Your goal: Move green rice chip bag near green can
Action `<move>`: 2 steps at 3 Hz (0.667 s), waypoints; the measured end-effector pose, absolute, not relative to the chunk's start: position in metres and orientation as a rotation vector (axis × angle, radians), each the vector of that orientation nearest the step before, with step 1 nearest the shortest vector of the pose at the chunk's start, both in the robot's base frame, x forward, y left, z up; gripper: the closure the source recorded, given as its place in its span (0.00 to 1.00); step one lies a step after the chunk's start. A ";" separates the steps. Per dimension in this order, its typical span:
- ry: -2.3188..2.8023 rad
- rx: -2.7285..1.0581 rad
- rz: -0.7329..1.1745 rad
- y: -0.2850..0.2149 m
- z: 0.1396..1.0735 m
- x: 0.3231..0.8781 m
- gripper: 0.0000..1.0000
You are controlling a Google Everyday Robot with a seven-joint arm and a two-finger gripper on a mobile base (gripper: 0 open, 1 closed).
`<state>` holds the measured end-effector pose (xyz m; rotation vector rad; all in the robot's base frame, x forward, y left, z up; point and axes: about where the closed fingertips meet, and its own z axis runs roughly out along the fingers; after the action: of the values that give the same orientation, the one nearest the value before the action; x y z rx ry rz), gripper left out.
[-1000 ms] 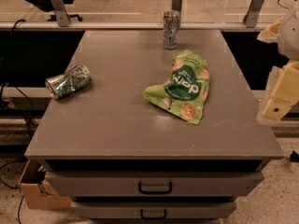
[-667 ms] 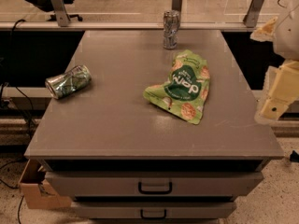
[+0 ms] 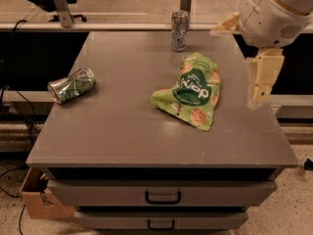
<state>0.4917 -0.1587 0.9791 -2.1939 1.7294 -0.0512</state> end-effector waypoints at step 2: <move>1.394 -2.530 -0.085 -0.145 0.953 0.526 0.00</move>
Offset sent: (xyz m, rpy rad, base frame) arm 0.0247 0.0118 -0.0231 -0.0885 0.0351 0.2068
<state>0.5264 -0.1446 0.9527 -2.5296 1.3941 -0.0851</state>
